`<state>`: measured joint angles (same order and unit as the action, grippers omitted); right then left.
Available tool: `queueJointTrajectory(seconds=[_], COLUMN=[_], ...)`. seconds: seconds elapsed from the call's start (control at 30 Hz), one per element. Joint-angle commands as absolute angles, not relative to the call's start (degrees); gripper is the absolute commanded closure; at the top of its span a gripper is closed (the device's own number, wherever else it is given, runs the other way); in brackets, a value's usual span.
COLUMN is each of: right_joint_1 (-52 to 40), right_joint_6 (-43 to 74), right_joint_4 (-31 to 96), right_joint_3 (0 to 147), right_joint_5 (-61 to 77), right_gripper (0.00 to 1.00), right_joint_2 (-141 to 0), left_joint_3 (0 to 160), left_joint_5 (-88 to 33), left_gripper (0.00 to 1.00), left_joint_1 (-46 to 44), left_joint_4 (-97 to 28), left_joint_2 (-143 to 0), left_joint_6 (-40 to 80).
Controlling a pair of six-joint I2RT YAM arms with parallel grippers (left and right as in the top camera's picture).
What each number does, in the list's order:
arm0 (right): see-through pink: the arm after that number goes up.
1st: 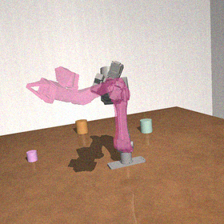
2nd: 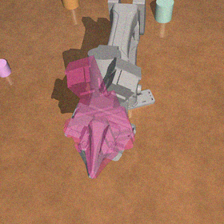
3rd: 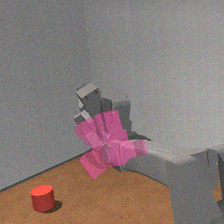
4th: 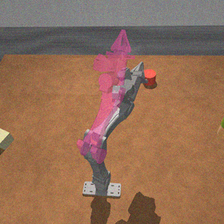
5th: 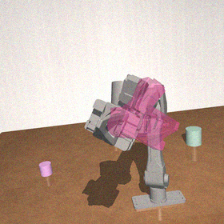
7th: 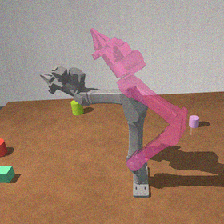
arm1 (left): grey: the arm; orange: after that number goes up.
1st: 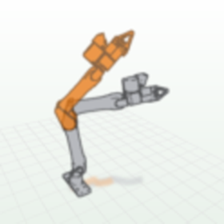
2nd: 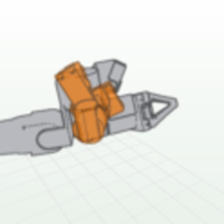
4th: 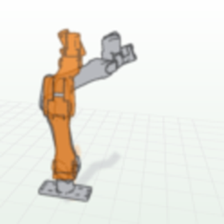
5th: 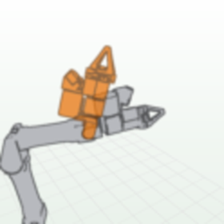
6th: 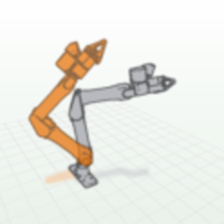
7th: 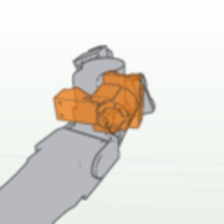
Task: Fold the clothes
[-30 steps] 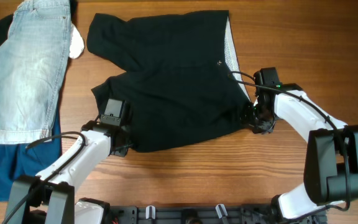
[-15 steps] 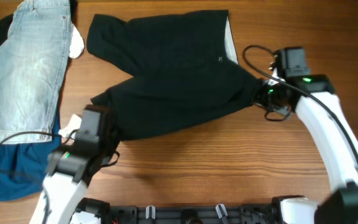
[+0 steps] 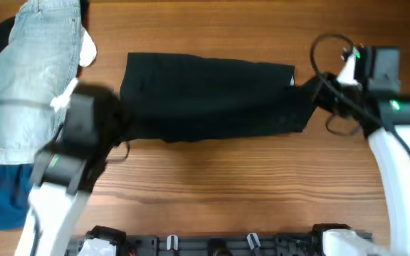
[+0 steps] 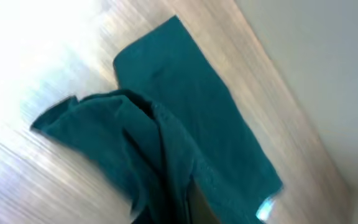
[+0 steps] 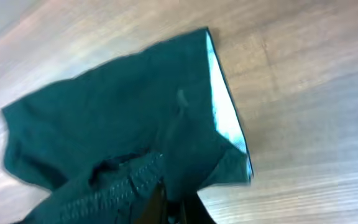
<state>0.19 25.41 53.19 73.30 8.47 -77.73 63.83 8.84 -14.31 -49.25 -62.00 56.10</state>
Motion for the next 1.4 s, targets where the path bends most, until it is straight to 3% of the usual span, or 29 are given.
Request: queueJointTrajectory(seconds=[0.0, 0.17, 0.37, 0.4, 0.43, 0.47, 0.5, 0.53, 0.63, 0.73, 0.83, 1.0, 1.37], right_joint_1=[1.0, 1.0, 1.0, 0.9, 0.9, 0.9, 0.9, 0.9, 2.0, 3.9, 3.7, 3.7, 3.2], right_joint_6=[24.1, 22.9, 22.5, 22.5, 22.4, 22.1, 21.7, 21.3, 20.6, 15.2, 11.7, 8.9, 9.1], right_joint_4=[44.1, 26.9, 16.0, 14.5, 11.9, 9.4, 8.1, 8.0, 17.7, 29.8, 36.1, 38.2, 37.6], right_joint_3=[74.0, 74.0, 74.0, 74.0, 74.0, 74.0, 74.0, 74.0, 76.8, 78.0, 76.3, 76.1, 76.0], right_joint_5=[6.0, 7.9, 7.9, 7.9, 8.1, 8.4, 9.1, 9.0, 9.5, 9.5, 10.6, 15.4, 15.9], right_gripper=[0.96, 0.96, 0.96, 0.96, 0.92, 0.71, 0.32, 0.01, 0.00, 0.02, 0.19, 0.28, 0.29], right_joint_2=[-86.8, -99.7, -107.7, -108.9, -110.1, -111.0, -111.2, -111.1, -107.1, -101.4, -103.8, -108.9, -119.3], left_joint_3=[64.2, 64.2, 64.2, 64.2, 64.2, 64.2, 64.2, 64.2, 64.2, 64.2, 64.2, 64.2, 64.2], left_joint_5=[15.8, 18.4, 21.8, 21.8, 22.6, 24.2, 25.5, 25.2, 21.6, 15.8, 8.0, 8.0, 8.6], left_gripper=[0.96, 0.96, 0.96, 0.75, 0.45, 0.11, 0.00, 0.00, 0.01, 0.00, 0.01, 0.01, 0.01], left_joint_1=[-14.0, -14.0, -14.0, -14.0, -14.0, -14.0, -14.0, -14.0, -14.0, -14.0, -14.0, -13.8, -10.5], left_joint_4=[-37.1, -12.2, -2.1, -0.9, 0.3, 0.8, 1.2, 2.2, -1.1, -12.3, -18.5, -19.2, -18.9], left_joint_2=[-75.8, -94.6, -102.9, -103.6, -104.4, -104.6, -104.6, -104.6, -103.4, -100.8, -101.9, -105.6, -108.8], left_joint_6=[49.6, 49.6, 49.6, 49.6, 49.6, 49.6, 49.6, 46.8, 37.4, 31.9, 28.7, 27.2, 27.2])
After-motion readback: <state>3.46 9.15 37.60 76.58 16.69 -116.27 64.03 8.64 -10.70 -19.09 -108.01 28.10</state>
